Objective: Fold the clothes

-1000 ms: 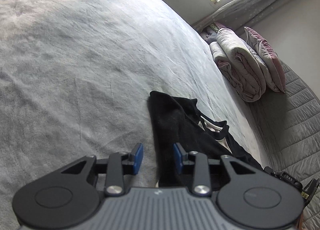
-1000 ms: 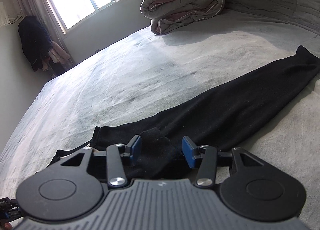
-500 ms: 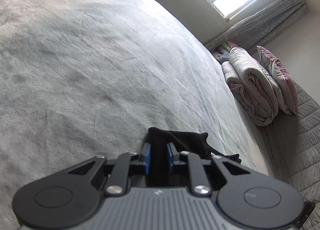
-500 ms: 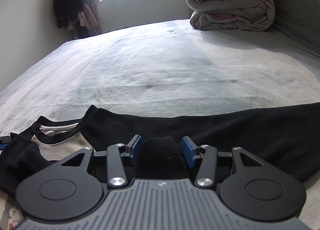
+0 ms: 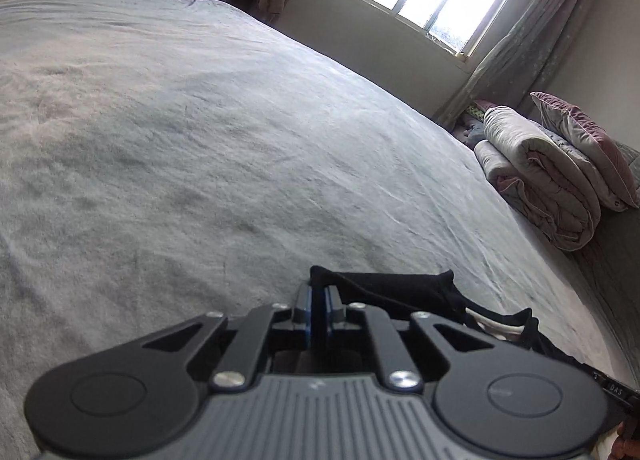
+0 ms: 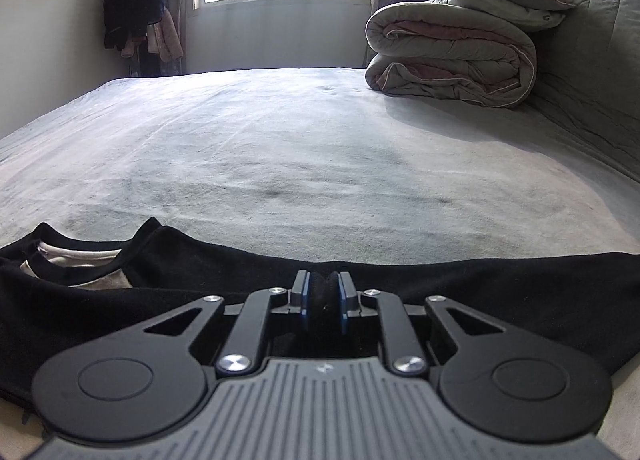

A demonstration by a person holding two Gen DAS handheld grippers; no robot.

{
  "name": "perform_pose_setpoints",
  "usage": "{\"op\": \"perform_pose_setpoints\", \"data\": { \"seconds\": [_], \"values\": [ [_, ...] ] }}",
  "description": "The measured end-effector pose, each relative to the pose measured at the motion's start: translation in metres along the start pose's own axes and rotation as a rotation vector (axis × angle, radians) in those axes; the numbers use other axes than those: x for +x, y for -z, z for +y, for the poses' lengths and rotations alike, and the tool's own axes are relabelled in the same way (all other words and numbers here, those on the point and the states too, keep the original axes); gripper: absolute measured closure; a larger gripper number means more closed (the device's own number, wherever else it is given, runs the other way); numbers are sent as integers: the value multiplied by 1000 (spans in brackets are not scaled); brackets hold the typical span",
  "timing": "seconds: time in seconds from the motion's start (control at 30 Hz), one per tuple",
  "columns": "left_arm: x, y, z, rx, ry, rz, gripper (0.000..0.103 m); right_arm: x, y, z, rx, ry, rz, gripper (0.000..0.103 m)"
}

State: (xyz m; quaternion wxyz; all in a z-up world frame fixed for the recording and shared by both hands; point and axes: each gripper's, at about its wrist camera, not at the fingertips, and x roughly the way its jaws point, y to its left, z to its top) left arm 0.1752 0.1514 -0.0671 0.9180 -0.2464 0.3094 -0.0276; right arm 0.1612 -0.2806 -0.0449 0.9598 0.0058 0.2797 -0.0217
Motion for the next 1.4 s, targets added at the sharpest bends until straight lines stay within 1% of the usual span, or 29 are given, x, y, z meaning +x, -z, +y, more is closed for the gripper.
{"op": "perform_pose_setpoints", "data": {
  "seconds": [0.03, 0.07, 0.1, 0.13, 0.23, 0.3, 0.4, 0.5, 0.53, 0.6, 0.63, 0.67, 0.7, 0.73, 0.77, 0.83, 0.87, 0.9, 0.97, 1.07, 1.27, 1.37, 1.4],
  "values": [
    [-6, -2, 1, -8, 4, 7, 82, -2, -2, 1, 4, 3, 3, 80],
    [-14, -5, 1, -7, 13, 15, 77, -6, -4, 3, 15, -13, 1, 78],
    [-22, -7, 1, 2, 24, 29, 72, -10, -7, 4, 26, -31, -1, 69],
    [-29, -8, 1, 9, 35, 46, 72, -15, -8, 7, 36, -55, -1, 61],
    [-48, -4, -1, 43, 60, 104, 73, -27, -12, 21, 45, -132, 8, 60],
    [-59, 5, -4, 77, 85, 127, 73, -34, -14, 40, 41, -195, 25, 60],
    [-69, 23, -3, 124, 129, 111, 73, -42, -14, 73, 13, -288, 55, 60],
    [-71, 39, 0, 162, 200, 105, 73, -44, -18, 113, -45, -396, 89, 60],
    [-72, 43, -1, 186, 206, 105, 73, -45, -20, 128, -68, -434, 100, 60],
    [-74, 46, -6, 239, 181, 118, 73, -45, -24, 155, -119, -502, 114, 60],
    [-77, 44, -5, 216, 162, 138, 73, -44, -28, 170, -156, -531, 117, 60],
    [-81, 43, -2, 165, 147, 159, 73, -41, -32, 184, -187, -557, 125, 60],
    [-84, 42, 2, 96, 166, 182, 75, -36, -37, 196, -214, -582, 138, 60],
    [-87, 41, 8, 11, 214, 207, 77, -31, -41, 208, -241, -607, 151, 60],
    [-88, 42, 10, -58, 250, 218, 77, -25, -44, 219, -268, -627, 164, 60],
    [-89, 48, 10, -168, 298, 218, 76, -13, -51, 236, -299, -656, 197, 60],
    [-89, 52, 9, -211, 302, 211, 76, -8, -54, 244, -314, -670, 214, 60],
    [-88, 55, 7, -246, 289, 197, 76, -2, -56, 250, -330, -677, 225, 60],
    [-87, 60, 6, -300, 253, 164, 74, 7, -58, 259, -363, -690, 245, 60],
    [-79, 66, 3, -363, 196, 135, 74, 21, -59, 268, -410, -700, 270, 60],
    [-63, 77, -4, -462, 171, 142, 74, 39, -57, 281, -482, -713, 325, 60],
    [-60, 79, -4, -496, 162, 113, 74, 48, -56, 287, -515, -718, 354, 67],
    [-59, 80, -4, -505, 157, 103, 78, 50, -56, 289, -526, -720, 364, 72]
  ]
}}
